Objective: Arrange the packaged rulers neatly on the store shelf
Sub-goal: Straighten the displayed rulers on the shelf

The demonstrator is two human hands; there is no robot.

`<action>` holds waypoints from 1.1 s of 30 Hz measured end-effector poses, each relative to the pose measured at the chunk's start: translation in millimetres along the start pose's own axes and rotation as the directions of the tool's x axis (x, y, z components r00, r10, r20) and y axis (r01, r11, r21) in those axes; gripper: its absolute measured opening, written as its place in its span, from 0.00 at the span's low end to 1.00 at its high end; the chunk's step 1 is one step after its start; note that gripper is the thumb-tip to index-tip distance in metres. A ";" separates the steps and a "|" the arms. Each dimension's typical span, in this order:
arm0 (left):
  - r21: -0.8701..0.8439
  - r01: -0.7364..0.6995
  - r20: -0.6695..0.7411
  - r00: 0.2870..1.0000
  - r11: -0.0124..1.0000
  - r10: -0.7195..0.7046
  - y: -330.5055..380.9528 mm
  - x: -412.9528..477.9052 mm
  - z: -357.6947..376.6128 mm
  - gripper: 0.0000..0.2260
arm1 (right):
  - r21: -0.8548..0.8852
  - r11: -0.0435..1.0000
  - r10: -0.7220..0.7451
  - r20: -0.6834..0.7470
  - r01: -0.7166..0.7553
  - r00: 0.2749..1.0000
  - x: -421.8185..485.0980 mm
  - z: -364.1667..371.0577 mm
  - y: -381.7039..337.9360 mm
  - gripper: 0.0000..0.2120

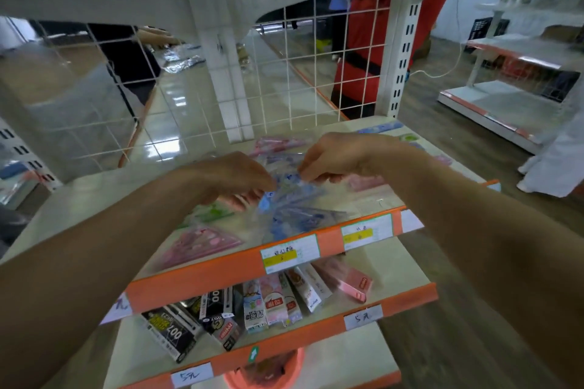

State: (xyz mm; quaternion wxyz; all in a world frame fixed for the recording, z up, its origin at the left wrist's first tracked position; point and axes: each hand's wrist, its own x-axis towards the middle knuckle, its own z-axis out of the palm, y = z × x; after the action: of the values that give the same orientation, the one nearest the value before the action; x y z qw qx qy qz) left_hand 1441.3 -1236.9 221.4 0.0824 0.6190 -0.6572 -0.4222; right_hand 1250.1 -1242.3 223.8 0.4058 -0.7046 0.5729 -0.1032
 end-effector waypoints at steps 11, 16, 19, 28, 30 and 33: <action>0.081 -0.179 -0.446 0.873 0.981 0.196 -51.5 -1.0 -76.0 0.08 | -0.200 0.942 -0.314 -0.253 0.268 0.915 68.7 39.6 -73.1 0.05; 0.173 -0.087 -0.508 0.846 0.981 0.164 -96.4 13.3 -87.4 0.12 | -0.285 0.918 -0.350 -0.260 0.275 0.900 93.1 72.8 -86.9 0.09; 0.194 -0.001 -0.508 0.855 0.981 0.101 -117.6 20.3 -84.5 0.15 | -0.289 0.914 -0.351 -0.216 0.284 0.911 107.7 90.5 -86.8 0.10; 0.175 0.090 -0.464 0.886 0.980 0.002 -134.6 33.0 -77.1 0.09 | -0.252 0.939 -0.284 -0.187 0.233 0.941 124.9 100.1 -77.2 0.17; 0.212 0.108 -0.458 0.889 0.971 0.001 -132.8 34.2 -76.5 0.10 | -0.223 0.949 -0.267 -0.179 0.225 0.947 122.8 98.5 -77.7 0.19; 0.289 0.128 -0.397 0.918 0.949 -0.002 -130.2 38.9 -76.9 0.11 | -0.287 0.933 -0.265 -0.138 0.218 0.954 125.4 99.4 -76.1 0.15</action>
State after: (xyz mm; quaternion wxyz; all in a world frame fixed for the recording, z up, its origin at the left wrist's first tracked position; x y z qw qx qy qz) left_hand 1578.1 -1290.1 168.1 0.1001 0.7178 -0.6640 -0.1842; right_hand 1406.2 -1307.9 171.7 0.2391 -0.8065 0.5236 -0.1352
